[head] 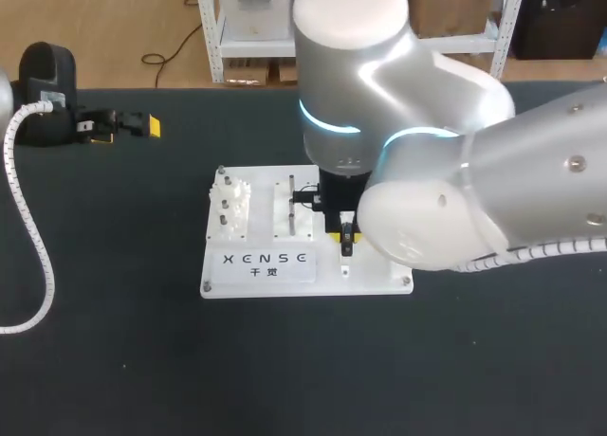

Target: Insert the USB connector, Ethernet cable, and multi-pin plug into their matching sockets one by one.

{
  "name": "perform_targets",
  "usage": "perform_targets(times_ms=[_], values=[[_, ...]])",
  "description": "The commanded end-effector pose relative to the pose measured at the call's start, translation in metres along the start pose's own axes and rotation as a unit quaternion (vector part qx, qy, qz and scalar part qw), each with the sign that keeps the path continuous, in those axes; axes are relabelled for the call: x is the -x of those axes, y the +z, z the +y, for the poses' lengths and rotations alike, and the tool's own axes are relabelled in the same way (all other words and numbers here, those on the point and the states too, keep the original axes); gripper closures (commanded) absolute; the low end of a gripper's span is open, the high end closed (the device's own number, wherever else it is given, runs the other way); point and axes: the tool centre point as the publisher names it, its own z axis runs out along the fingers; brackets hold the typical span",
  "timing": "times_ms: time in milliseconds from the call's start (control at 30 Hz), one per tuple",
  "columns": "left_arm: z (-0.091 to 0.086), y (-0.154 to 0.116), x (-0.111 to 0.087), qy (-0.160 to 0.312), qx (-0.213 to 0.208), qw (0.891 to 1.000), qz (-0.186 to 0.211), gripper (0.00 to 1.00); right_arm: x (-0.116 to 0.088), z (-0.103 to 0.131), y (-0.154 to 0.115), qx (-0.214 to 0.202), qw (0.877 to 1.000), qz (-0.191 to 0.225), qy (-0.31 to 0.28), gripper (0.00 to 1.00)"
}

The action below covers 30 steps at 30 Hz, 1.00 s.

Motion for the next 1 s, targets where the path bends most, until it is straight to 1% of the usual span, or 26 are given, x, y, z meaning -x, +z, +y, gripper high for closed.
perform_targets(times_ms=[33,267,433,1000], values=[[0.000,0.000,0.000,0.000,0.000,1.000,0.000,0.00,-0.006,-0.019,-0.017,0.009,1.000,-0.025,0.009,1.00],[0.000,0.000,0.000,0.000,0.000,1.000,0.000,0.00,-0.001,-0.043,-0.032,0.009,0.999,-0.036,0.021,1.00],[0.000,0.000,0.000,0.000,0.000,1.000,0.000,0.00,0.003,-0.055,-0.035,0.007,0.999,-0.042,0.029,1.00],[0.000,0.000,0.000,0.000,0.000,1.000,0.000,0.00,0.003,-0.069,-0.034,-0.006,0.999,-0.038,0.028,1.00]])
